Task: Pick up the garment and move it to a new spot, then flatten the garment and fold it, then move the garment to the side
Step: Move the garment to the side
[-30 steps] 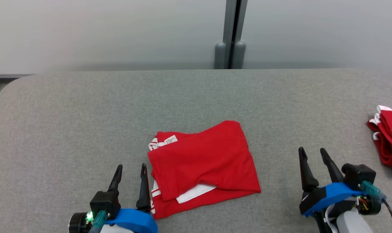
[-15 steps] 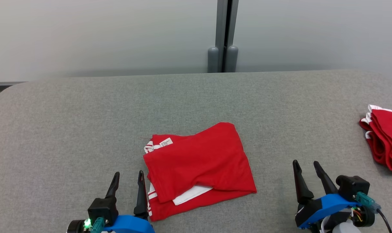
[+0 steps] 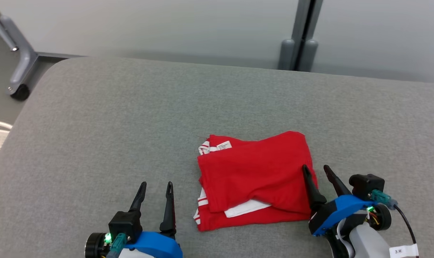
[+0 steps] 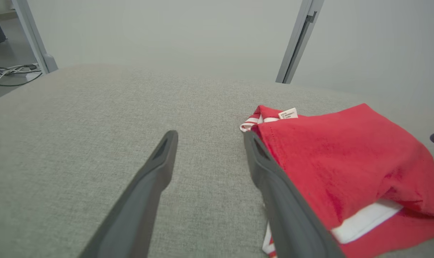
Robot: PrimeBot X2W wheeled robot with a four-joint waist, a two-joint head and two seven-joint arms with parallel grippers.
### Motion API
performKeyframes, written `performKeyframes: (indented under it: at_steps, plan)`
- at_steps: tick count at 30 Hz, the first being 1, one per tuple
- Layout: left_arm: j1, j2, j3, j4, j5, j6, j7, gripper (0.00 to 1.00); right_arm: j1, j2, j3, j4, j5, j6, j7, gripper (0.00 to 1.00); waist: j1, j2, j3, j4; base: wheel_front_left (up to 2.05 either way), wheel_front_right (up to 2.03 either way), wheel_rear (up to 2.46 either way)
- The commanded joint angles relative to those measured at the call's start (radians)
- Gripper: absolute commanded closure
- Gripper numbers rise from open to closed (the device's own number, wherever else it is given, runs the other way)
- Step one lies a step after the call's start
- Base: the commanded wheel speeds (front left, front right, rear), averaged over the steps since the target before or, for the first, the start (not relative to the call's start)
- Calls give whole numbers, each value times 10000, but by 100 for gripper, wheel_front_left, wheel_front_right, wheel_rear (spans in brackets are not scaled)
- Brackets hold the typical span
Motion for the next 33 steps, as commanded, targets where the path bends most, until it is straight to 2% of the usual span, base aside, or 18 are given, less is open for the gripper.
performKeyframes:
  at_steps: [1,5,6,7,8,9,12,18,23,29,33]
  plan:
    - [-68,-6,-51,3,-1,-31,-43,0,-118,-31,-60,83,-74,2,-46,0,-1,1,279,320,0,0,0]
    - [4,-8,-71,-22,15,-123,-43,0,-632,-43,-648,1233,-507,2,-45,0,-1,1,362,737,0,0,0]
    - [30,-8,-59,-36,15,-134,-43,0,-738,-38,-763,1504,-623,2,-45,16,-1,1,359,793,0,0,0]
    - [59,-8,-43,-54,11,-132,-43,0,-811,-38,-808,1765,-754,2,-45,51,-1,1,354,826,0,0,0]
    - [89,-8,-27,-74,1,-141,-45,0,-847,-36,-834,2001,-741,2,-32,59,-1,1,352,839,0,0,0]
    - [113,-8,0,-90,-2,-140,-43,0,-833,-35,-832,2225,-682,2,-11,100,-1,1,346,825,0,0,0]
    - [105,-8,55,-97,-22,-192,-43,0,-794,-26,-620,2412,-429,2,-11,100,-1,1,304,633,0,0,0]
    - [72,-8,73,-145,-43,-252,-43,0,-625,-50,-522,1070,-241,0,-43,100,-1,1,106,-390,0,0,0]
    - [-24,-8,44,-87,-14,-345,-43,0,-506,-43,71,257,98,0,-48,100,-1,1,-71,-1985,0,0,0]
    - [-308,-3,54,-53,-15,-377,-43,0,-379,-35,684,-195,574,0,-46,100,-1,1,-97,-3959,0,0,0]
    - [-461,-6,81,15,0,-386,-43,0,-346,-46,934,-358,775,2,-46,100,-1,1,-1,-5013,0,0,0]
